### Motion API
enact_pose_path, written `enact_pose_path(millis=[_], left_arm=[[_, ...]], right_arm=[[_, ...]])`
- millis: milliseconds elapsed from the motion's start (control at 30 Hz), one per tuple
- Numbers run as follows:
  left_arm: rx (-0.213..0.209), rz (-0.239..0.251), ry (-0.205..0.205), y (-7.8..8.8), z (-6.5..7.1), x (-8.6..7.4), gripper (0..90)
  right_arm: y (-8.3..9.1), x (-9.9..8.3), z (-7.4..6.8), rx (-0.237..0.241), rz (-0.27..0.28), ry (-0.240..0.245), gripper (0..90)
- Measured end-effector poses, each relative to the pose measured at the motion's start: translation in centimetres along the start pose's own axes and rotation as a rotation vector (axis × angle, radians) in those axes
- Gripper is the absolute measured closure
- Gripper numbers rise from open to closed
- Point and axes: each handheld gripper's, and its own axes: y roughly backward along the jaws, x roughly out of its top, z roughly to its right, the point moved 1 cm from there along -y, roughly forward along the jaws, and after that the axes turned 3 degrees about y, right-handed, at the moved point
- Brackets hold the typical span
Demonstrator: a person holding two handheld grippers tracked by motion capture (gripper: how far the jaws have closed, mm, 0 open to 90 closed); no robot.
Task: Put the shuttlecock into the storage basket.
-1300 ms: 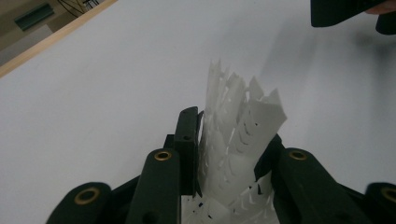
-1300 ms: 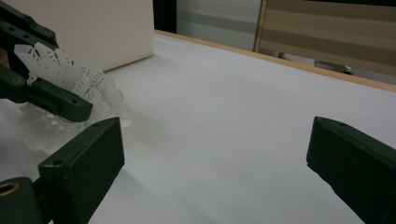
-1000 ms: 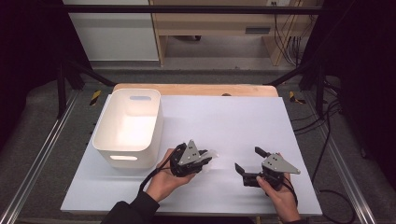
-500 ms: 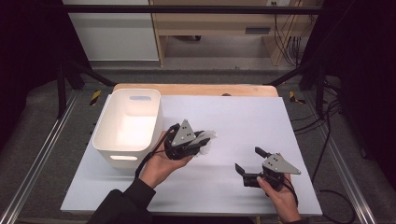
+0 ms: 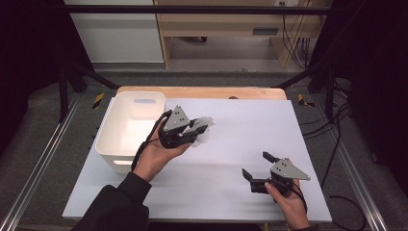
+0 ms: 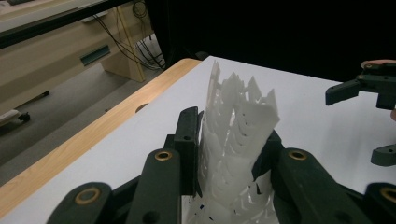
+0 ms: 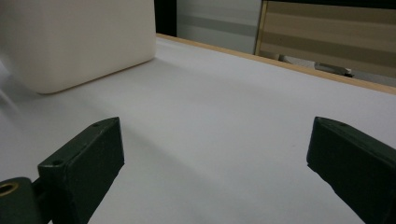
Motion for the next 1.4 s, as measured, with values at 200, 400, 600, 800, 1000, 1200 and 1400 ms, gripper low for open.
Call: enact_pose_path(millis=[200,400,600,800,1000,1200,1400], left_arm=[[0.02,0.01,0.003,0.7,-1.1,0.6,70.2],[0.044,0.025,0.009,1.6,-2.3,1.3,70.2],[0.071,0.042,0.028,2.7,-3.7,1.8,70.3],[0.096,0.055,0.039,3.8,-5.0,2.1,70.4],[0.119,0.061,0.049,4.6,-6.1,2.0,70.5],[0.147,0.071,0.062,5.4,-7.2,1.8,70.5],[0.184,0.097,0.095,6.6,-8.8,1.4,70.5]], right_arm=[[0.0,0.0,0.0,0.001,0.001,0.0,4.1],[0.0,0.0,0.0,0.001,0.002,0.001,4.1],[0.0,0.0,0.0,0.001,0.003,0.002,4.1],[0.0,0.0,-0.1,0.001,0.002,0.003,4.0],[0.0,0.0,-0.1,0.001,0.001,0.004,4.0],[0.2,0.1,0.0,-0.003,0.011,0.008,4.1],[0.3,0.1,-0.1,-0.005,0.015,0.01,4.0]])
